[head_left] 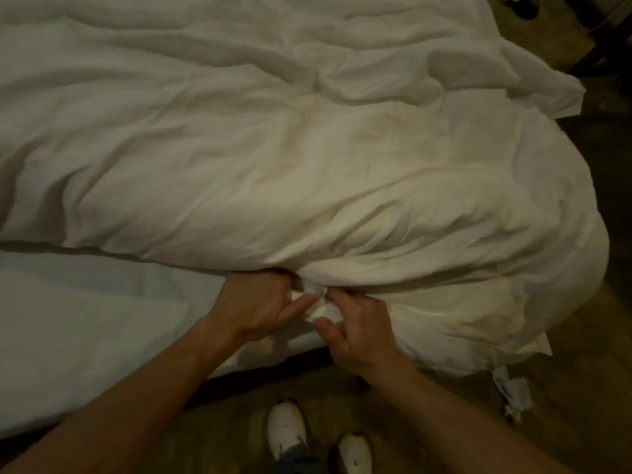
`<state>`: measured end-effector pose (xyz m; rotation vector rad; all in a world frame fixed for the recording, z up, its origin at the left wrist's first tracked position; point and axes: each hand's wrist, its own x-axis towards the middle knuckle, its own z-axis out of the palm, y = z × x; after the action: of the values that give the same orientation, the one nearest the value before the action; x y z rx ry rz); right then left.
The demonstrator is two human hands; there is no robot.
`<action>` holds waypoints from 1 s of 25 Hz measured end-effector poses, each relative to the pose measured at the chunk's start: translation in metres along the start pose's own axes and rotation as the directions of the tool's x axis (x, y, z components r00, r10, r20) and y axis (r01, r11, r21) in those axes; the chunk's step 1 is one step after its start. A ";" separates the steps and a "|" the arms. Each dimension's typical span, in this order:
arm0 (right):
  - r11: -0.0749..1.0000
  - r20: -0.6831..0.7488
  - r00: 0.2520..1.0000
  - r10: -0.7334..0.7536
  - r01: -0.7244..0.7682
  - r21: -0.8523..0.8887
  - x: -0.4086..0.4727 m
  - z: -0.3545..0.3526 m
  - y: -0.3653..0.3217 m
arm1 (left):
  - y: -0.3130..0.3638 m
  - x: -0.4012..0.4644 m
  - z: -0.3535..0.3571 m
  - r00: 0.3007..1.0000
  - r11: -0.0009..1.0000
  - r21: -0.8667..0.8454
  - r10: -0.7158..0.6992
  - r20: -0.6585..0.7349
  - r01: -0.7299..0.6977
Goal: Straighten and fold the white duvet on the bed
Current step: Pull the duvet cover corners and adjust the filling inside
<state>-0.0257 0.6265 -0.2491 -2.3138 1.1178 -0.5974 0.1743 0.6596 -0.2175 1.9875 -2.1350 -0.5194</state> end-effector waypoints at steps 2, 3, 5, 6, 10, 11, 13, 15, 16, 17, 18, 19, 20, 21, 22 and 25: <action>0.998 0.045 0.998 -0.033 0.030 0.060 -0.026 -0.001 -0.008 | 0.010 -0.034 0.004 0.999 0.997 0.071 0.032 0.008 -0.033; 0.996 0.055 0.997 -0.056 0.052 0.071 -0.039 -0.003 -0.011 | 0.019 -0.050 0.007 0.999 0.995 0.089 0.038 -0.013 -0.037; 0.992 0.077 0.991 -0.107 0.102 0.070 -0.061 -0.012 -0.018 | 0.040 -0.084 0.010 0.997 0.993 0.104 0.062 -0.053 -0.056; 0.989 0.092 0.987 -0.135 0.128 0.070 -0.071 -0.018 -0.024 | 0.049 -0.101 0.011 0.994 0.993 0.106 0.063 -0.090 -0.054; 0.977 0.140 0.967 -0.211 0.205 0.060 -0.104 -0.034 -0.042 | 0.078 -0.153 0.013 0.996 0.998 0.070 0.002 -0.093 0.005; 0.981 0.150 0.970 -0.191 0.185 0.048 -0.107 -0.033 -0.044 | 0.076 -0.157 0.012 0.997 0.997 0.073 0.008 -0.077 -0.002; 0.991 0.127 0.983 -0.132 0.134 -0.006 -0.103 -0.027 -0.040 | 0.054 -0.158 0.008 0.999 0.996 0.086 0.028 -0.031 -0.025; 0.996 0.082 0.994 -0.074 0.078 -0.042 -0.100 -0.019 -0.032 | 0.017 -0.157 0.004 0.998 0.995 0.074 0.065 -0.007 -0.064; 0.998 0.067 0.996 -0.052 0.054 -0.031 -0.099 -0.015 -0.029 | -0.002 -0.158 0.004 0.996 0.992 0.086 0.093 -0.009 -0.091; 0.999 0.046 0.998 -0.040 0.040 -0.007 -0.101 -0.007 -0.031 | -0.019 -0.161 0.006 0.991 0.984 0.117 0.133 -0.002 -0.132; 0.999 0.025 0.999 -0.040 0.039 0.025 -0.101 0.003 -0.038 | -0.034 -0.162 0.008 0.982 0.971 0.154 0.186 -0.015 -0.182; 0.997 0.019 0.999 -0.043 0.042 0.058 -0.101 0.016 -0.049 | -0.048 -0.164 0.010 0.971 0.957 0.178 0.238 -0.030 -0.229; 0.995 0.013 0.999 -0.052 0.050 0.083 -0.100 0.031 -0.064 | -0.061 -0.165 0.010 0.960 0.946 0.199 0.274 -0.060 -0.257; 0.993 -0.008 0.997 -0.074 0.074 0.094 -0.097 0.047 -0.081 | -0.074 -0.165 0.008 0.958 0.945 0.219 0.270 -0.094 -0.244; 0.991 -0.034 0.995 -0.089 0.092 0.100 -0.091 0.063 -0.098 | -0.089 -0.163 0.004 0.959 0.945 0.243 0.254 -0.129 -0.217; 0.991 -0.090 0.996 -0.029 0.041 0.128 -0.067 0.099 -0.137 | -0.125 -0.149 -0.005 0.967 0.940 0.290 0.222 -0.124 -0.179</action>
<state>0.0742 0.7781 -0.2551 -2.2187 1.0470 -0.7683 0.3060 0.8005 -0.2432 1.8342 -2.3817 -0.0306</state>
